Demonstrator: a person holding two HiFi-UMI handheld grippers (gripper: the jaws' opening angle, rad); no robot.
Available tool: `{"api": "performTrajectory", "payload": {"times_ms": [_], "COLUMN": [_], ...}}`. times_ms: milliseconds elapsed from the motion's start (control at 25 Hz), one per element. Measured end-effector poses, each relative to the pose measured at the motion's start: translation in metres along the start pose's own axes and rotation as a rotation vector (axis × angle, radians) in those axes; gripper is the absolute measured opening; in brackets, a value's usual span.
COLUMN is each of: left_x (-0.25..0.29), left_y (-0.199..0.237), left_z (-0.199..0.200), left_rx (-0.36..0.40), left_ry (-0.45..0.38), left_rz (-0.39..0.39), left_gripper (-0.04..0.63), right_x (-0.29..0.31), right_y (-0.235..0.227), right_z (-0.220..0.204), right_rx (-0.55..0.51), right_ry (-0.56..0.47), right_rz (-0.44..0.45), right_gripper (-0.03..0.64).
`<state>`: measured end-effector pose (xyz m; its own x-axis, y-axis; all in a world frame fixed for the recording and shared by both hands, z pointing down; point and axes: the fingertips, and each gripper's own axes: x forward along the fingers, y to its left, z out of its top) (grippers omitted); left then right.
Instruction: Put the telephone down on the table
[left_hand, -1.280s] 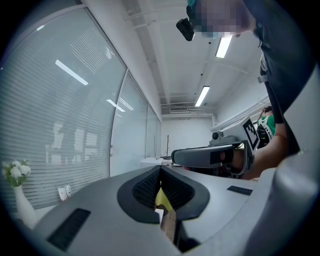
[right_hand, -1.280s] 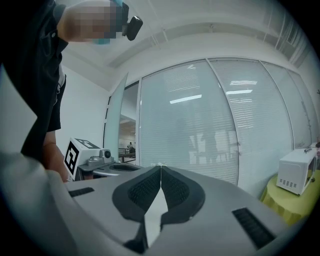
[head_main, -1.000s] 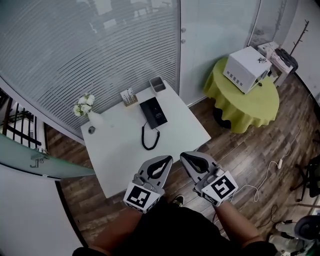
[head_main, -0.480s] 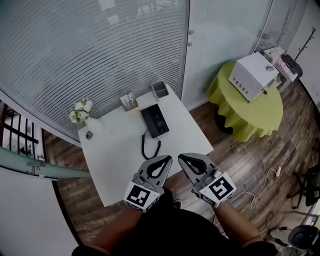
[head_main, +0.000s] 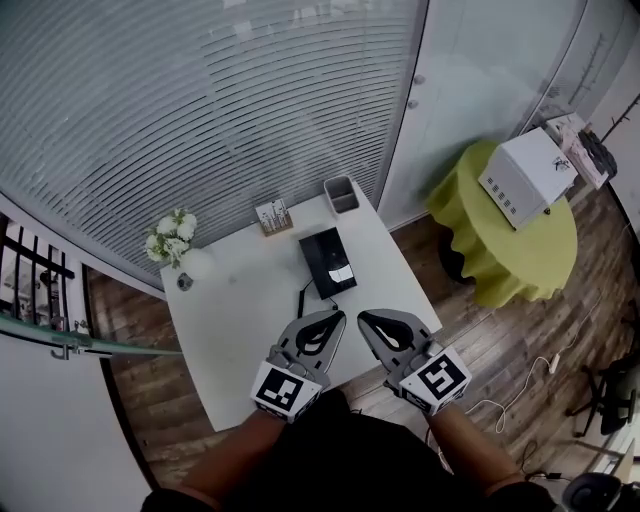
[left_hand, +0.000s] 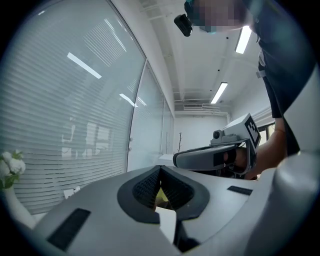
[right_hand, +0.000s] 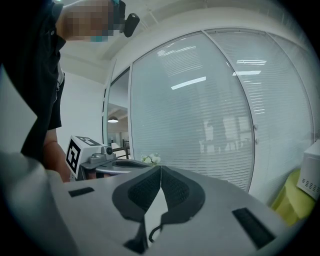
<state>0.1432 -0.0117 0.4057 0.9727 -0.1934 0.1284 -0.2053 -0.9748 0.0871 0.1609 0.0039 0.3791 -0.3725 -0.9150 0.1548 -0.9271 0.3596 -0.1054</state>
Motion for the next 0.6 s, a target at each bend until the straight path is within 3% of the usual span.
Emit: {"api": "performTrajectory", "payload": {"times_ms": [200, 600], "left_x": [0.003, 0.024], "left_y": [0.031, 0.068], "left_z": [0.002, -0.019], "left_rx": [0.023, -0.077], "left_ry": [0.007, 0.031], "left_rz": [0.016, 0.126], "left_gripper": [0.008, 0.008], "right_x": [0.030, 0.068], "right_y": [-0.010, -0.045], "right_z": [0.002, -0.003], "right_rx": [-0.012, 0.006], "right_ry": [0.017, 0.058], "right_rz": [0.014, 0.106], "right_gripper": [0.023, 0.023]}}
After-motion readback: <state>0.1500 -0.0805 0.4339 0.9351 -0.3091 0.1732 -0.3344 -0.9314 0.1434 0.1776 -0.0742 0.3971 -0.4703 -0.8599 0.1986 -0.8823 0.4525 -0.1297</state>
